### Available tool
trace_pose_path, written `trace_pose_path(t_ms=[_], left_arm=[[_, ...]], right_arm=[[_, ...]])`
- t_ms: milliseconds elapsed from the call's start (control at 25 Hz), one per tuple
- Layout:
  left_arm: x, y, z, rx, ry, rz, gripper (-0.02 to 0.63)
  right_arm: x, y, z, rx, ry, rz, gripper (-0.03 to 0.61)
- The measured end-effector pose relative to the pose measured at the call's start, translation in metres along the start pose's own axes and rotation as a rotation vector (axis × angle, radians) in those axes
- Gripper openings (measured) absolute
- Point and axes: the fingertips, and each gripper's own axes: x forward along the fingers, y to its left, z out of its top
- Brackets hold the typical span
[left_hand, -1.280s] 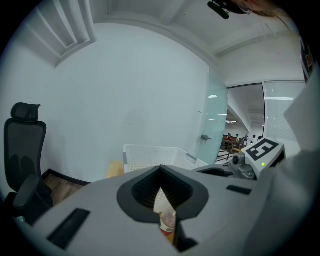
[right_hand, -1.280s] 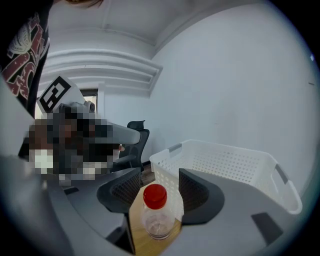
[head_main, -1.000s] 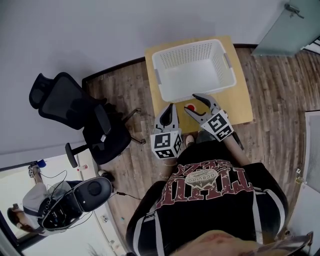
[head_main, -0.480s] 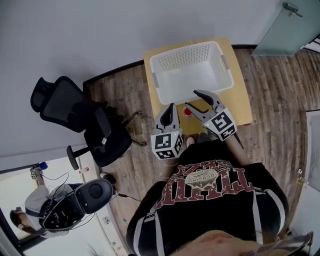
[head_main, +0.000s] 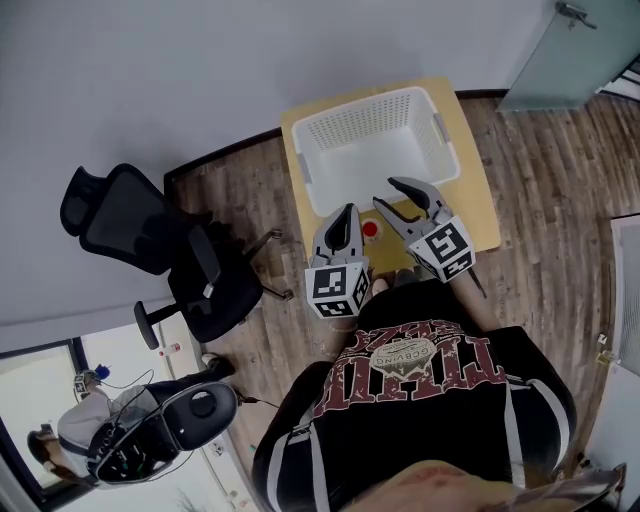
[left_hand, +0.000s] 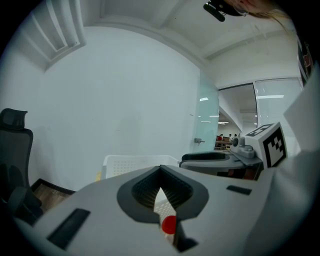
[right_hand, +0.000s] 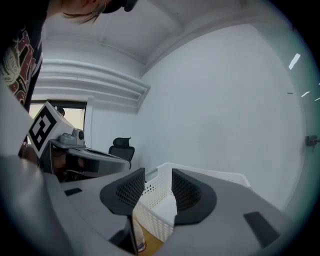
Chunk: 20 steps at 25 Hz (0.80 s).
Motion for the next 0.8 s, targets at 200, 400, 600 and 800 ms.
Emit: trace_pose_path(t_ms=[200, 400, 600, 800], left_arm=[[0.009, 0.002, 0.006, 0.008, -0.008, -0.035, 0.028], [0.013, -0.034, 0.008, 0.054, -0.016, -0.055, 0.028], [0.020, -0.044, 0.012, 0.061, -0.020, -0.079, 0.028], [0.023, -0.051, 0.015, 0.065, -0.026, -0.099, 0.028]], right_arm=[[0.006, -0.009, 0.004, 0.009, -0.006, -0.045, 0.149], [-0.026, -0.026, 0.002, 0.019, -0.032, -0.085, 0.101], [-0.034, -0.036, 0.005, 0.025, -0.047, -0.125, 0.059], [-0.038, -0.043, 0.007, 0.029, -0.053, -0.156, 0.035]])
